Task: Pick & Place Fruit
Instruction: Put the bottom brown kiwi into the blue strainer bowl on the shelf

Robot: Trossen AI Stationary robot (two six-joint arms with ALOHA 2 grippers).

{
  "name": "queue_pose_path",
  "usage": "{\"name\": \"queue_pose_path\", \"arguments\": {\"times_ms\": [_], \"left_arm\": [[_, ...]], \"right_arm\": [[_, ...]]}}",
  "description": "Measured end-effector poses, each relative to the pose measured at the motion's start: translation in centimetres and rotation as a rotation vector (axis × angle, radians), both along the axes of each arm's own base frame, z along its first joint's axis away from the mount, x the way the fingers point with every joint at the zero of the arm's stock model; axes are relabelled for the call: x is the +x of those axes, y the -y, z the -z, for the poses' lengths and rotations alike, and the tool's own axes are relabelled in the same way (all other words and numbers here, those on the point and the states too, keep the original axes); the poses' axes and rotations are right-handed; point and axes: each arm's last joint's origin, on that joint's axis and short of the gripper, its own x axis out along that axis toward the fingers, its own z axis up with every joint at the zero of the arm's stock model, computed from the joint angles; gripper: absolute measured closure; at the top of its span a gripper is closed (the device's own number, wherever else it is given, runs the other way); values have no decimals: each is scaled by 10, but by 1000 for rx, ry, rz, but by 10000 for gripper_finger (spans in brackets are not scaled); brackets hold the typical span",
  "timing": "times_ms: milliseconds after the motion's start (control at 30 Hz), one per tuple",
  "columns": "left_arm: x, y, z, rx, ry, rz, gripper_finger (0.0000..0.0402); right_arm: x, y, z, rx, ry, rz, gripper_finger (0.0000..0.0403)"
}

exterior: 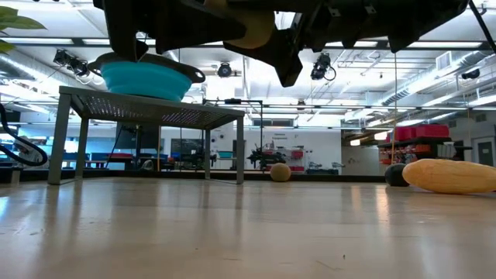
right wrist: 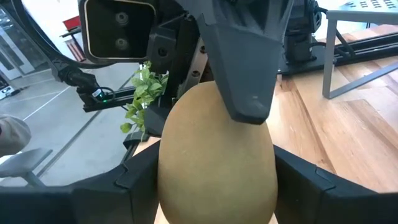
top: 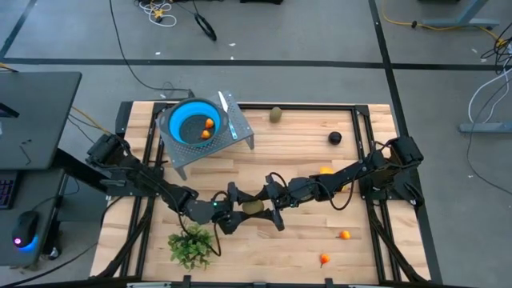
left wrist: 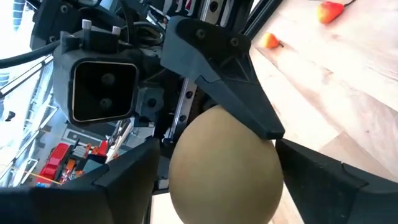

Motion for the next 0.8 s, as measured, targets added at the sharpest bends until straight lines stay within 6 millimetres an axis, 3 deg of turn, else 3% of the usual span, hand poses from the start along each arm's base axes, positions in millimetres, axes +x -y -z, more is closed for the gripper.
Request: {"name": "queue_pose_path", "arguments": {"times_ms": [367,800], "left_arm": [[0,1,2,-5,-21,29,138],[-2,2,3,19,-36,29,143]], "right_arm": [[0,0,1,-11,-6,0,158],[0,1,2,-62,-1,-10,142]]}}
